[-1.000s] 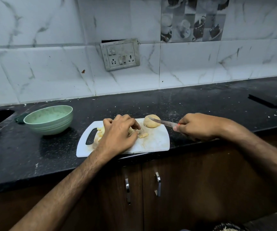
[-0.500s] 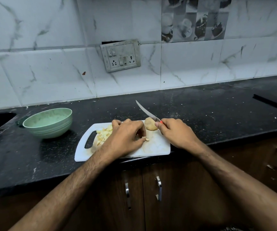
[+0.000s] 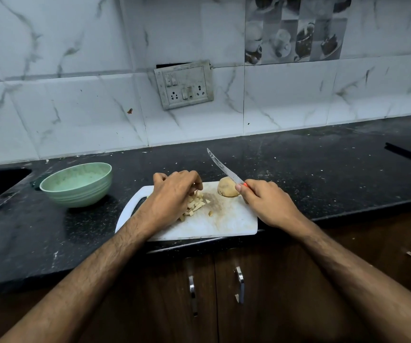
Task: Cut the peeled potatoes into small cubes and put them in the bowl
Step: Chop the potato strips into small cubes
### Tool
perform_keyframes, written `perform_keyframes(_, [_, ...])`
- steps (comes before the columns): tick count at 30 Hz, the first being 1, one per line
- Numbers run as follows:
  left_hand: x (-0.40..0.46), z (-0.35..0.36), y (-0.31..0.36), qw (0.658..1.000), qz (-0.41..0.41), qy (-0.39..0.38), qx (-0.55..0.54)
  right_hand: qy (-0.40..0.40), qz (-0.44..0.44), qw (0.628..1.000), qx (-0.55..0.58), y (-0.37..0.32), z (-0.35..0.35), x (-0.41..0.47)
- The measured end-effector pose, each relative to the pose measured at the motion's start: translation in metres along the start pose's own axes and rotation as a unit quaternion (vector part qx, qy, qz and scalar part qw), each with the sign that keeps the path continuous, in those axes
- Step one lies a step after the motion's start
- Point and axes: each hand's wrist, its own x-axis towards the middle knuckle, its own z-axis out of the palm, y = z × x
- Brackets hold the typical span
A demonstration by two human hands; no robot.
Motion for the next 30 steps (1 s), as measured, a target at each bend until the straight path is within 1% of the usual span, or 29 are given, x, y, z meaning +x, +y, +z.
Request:
perform_keyframes(7, [0.001,-0.008,-0.005,1.000,-0.024,-0.008,-0.004,0.009,0.002,1.000,0.002,0.003,0.003,0.000])
perform_keyframes(13, [0.005,-0.012,-0.009,0.999,-0.013,0.003,0.030,0.008,0.008,1.000,0.012,0.003,0.003,0.000])
perform_keyframes(16, [0.009,-0.012,-0.009,1.000,-0.016,0.002,0.009,0.006,0.022,1.000,0.016,0.003,0.002,0.001])
perform_keyframes(18, [0.012,-0.012,-0.005,1.000,-0.013,-0.021,-0.006,0.006,0.034,0.999,0.004,0.003,0.003,0.002])
perform_keyframes(23, [0.016,0.005,0.028,0.992,0.031,-0.103,0.071,0.011,0.064,0.996,-0.060,-0.004,0.004,0.011])
perform_keyframes(25, [0.015,0.014,0.034,0.989,0.028,-0.093,0.114,0.027,0.062,0.994,-0.088,-0.006,0.006,0.013])
perform_keyframes(27, [0.012,0.017,0.032,0.985,0.020,-0.074,0.153,0.046,0.041,0.990,-0.124,-0.007,0.009,0.015])
perform_keyframes(30, [0.011,0.017,0.025,0.982,0.004,-0.063,0.178,0.064,0.013,0.986,-0.155,-0.009,0.013,0.016])
